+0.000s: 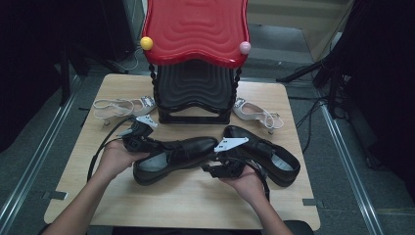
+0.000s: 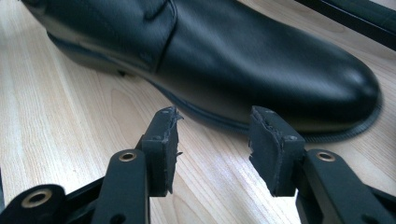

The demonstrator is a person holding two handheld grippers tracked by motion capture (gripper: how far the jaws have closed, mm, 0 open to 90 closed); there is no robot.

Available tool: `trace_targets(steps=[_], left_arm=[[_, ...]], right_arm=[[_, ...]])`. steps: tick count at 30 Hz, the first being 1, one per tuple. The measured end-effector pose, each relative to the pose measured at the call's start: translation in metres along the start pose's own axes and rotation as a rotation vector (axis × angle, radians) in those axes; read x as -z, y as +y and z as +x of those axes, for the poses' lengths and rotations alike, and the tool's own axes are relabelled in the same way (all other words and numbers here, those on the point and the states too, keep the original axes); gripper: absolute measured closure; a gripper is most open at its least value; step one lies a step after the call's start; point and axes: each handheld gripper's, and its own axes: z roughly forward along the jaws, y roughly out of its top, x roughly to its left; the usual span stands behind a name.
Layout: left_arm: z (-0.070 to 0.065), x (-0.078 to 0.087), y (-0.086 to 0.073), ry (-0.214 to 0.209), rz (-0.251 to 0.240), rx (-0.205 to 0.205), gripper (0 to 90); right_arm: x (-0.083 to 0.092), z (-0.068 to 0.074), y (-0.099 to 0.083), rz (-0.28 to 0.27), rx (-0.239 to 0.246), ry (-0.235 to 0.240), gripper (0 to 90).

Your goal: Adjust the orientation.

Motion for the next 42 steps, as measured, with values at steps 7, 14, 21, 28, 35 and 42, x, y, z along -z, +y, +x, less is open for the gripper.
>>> trace_targets(steps=[7, 14, 21, 28, 35, 42], left_arm=[[-0.005, -0.013, -0.005, 0.002, 0.014, 0.036, 84.0], [-0.003, -0.015, -0.008, -0.043, 0.017, 0.030, 77.8], [0.001, -0.008, -0.008, -0.012, 0.030, 0.004, 60.0], [0.003, 0.022, -0.010, -0.044, -0.003, -0.041, 52.5], [0.010, 0.047, -0.015, -0.061, -0.066, -0.050, 70.7], [0.030, 0.035, -0.027, -0.103, -0.058, -0.024, 89.1]], right_arm=[[-0.001, 0.000, 0.000, 0.003, 0.003, -0.001, 54.0], [-0.005, 0.000, 0.000, 0.015, -0.001, -0.008, 54.6], [-0.004, 0.002, 0.000, 0.011, -0.006, -0.010, 54.8], [-0.002, 0.004, -0.001, 0.006, -0.013, -0.019, 55.2], [-0.002, 0.008, 0.000, -0.010, -0.033, -0.024, 60.5], [-0.007, 0.016, 0.000, -0.005, -0.063, 0.001, 75.6]])
